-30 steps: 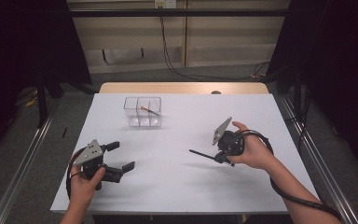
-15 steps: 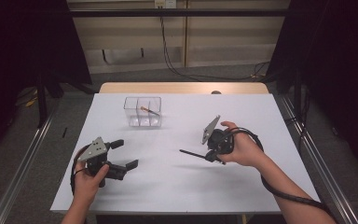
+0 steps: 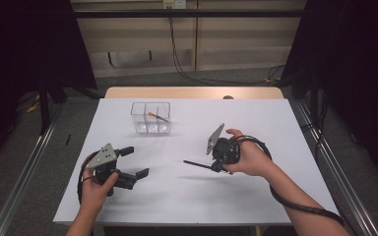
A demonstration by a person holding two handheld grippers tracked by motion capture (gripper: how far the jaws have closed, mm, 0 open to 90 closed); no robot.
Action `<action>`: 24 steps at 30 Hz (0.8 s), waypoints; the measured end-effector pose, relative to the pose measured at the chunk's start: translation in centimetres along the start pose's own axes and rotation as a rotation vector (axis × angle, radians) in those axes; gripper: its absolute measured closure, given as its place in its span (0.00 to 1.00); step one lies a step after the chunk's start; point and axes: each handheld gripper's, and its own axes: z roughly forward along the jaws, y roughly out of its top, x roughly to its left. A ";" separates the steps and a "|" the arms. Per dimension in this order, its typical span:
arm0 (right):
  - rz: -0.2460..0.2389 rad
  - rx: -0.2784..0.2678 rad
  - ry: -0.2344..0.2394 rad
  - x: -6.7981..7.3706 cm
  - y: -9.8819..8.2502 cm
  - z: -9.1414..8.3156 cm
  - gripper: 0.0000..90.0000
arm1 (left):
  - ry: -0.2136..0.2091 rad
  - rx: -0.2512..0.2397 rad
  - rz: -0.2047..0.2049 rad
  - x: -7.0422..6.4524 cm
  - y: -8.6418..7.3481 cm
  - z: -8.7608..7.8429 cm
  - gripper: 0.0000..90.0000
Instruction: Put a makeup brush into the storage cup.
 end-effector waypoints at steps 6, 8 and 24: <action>-0.002 -0.010 -0.004 0.2 0.3 0.1 0.94 | -0.014 0.005 0.011 -0.2 0.4 0.5 0.00; -0.008 -0.011 -0.006 0.3 0.4 0.2 0.94 | -0.021 0.007 0.014 -0.3 0.4 0.7 0.00; -0.014 -0.005 -0.012 0.4 1.4 0.6 0.94 | -0.079 -0.011 0.020 -0.5 1.9 2.3 0.00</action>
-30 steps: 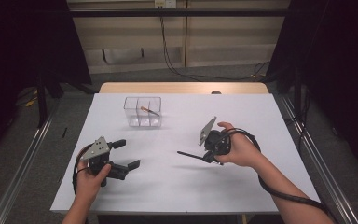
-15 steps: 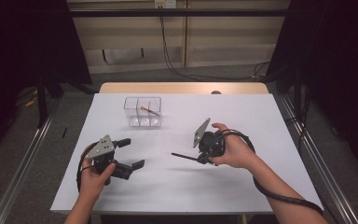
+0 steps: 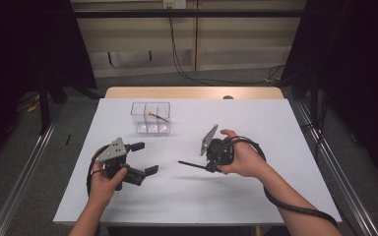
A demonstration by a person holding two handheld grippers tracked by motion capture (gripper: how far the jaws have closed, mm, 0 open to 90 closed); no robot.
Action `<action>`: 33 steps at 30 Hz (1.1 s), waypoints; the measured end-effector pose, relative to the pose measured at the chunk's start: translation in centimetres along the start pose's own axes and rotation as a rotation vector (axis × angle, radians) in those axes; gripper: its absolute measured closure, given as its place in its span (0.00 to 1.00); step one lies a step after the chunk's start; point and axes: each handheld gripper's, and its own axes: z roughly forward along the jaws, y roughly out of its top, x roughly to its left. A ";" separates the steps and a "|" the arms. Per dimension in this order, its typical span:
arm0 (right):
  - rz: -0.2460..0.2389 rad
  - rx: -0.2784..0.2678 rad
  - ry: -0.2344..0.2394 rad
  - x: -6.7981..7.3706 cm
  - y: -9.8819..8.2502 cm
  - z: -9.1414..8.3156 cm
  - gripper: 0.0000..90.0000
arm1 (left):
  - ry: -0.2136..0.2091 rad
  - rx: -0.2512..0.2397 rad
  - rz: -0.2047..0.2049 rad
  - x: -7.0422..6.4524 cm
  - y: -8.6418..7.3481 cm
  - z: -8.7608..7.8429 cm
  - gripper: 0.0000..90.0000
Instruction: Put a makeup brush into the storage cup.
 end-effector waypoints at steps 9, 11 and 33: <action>-0.018 -0.005 0.001 0.2 1.2 -0.1 0.94 | -0.028 0.015 0.004 0.0 1.0 0.5 0.00; -0.024 -0.006 0.002 0.1 1.5 -0.1 0.94 | -0.048 0.025 0.008 -0.1 1.3 0.6 0.00; -0.074 -0.003 0.010 0.0 3.3 -0.2 0.94 | -0.198 0.252 0.050 -1.6 4.0 3.5 0.00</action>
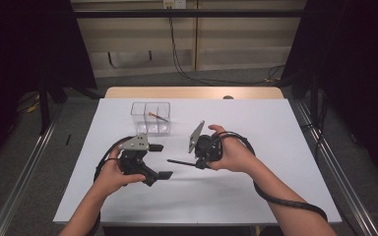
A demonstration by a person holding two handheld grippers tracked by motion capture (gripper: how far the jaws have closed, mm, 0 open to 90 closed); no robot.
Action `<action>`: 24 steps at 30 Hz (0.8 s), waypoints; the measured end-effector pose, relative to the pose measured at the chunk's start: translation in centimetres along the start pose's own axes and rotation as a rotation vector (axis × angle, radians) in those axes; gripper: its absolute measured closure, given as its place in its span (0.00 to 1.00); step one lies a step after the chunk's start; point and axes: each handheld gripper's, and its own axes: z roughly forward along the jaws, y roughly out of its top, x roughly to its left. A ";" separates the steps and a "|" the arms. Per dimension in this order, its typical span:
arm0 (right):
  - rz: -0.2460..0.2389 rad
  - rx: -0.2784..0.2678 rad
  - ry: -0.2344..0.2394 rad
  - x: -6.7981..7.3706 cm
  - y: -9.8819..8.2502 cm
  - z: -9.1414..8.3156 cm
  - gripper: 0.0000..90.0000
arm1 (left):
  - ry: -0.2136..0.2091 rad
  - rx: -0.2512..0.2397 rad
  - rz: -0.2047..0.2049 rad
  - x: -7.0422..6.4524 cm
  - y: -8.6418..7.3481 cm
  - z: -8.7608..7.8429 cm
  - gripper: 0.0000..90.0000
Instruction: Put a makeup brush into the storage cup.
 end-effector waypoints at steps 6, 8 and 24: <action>-0.012 0.004 0.004 0.0 0.4 0.2 0.94 | 0.006 0.067 0.020 0.1 0.9 0.0 0.06; -0.012 0.007 0.006 0.1 0.5 0.2 0.94 | 0.011 0.101 0.032 0.0 1.3 -0.1 0.07; -0.013 0.006 0.008 -0.3 0.4 0.3 0.94 | -0.004 0.271 0.087 0.1 3.4 1.0 0.14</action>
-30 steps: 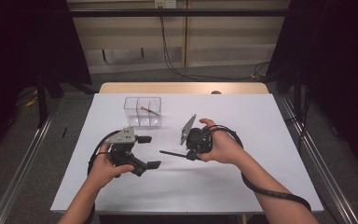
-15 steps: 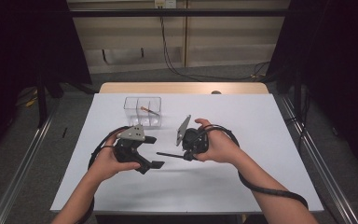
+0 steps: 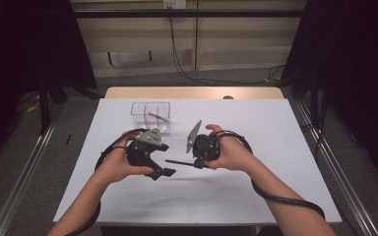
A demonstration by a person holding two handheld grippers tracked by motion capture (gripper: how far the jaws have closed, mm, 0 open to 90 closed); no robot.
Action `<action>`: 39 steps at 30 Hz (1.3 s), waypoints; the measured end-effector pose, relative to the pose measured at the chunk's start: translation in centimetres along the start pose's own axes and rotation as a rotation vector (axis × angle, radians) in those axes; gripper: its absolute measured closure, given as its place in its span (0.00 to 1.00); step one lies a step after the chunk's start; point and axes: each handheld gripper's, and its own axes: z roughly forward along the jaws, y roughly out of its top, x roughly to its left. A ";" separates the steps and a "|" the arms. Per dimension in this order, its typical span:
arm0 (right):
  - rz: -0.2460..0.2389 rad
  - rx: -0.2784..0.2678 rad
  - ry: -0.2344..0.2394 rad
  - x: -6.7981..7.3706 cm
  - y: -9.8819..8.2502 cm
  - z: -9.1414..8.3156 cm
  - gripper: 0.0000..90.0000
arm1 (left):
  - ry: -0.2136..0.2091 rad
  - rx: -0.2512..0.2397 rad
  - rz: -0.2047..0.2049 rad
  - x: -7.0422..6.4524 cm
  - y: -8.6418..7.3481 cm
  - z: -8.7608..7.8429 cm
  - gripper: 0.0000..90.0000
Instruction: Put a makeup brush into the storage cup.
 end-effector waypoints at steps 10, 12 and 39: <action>-0.004 0.006 0.011 0.0 0.0 0.3 0.94 | -0.003 0.076 -0.025 0.5 0.6 0.4 0.37; 0.000 0.009 0.008 0.1 0.0 0.3 0.94 | 0.002 0.094 -0.022 0.6 0.7 0.5 0.40; -0.059 -0.012 0.030 0.5 0.3 0.6 0.94 | -0.026 0.244 0.078 -0.2 1.8 2.6 0.89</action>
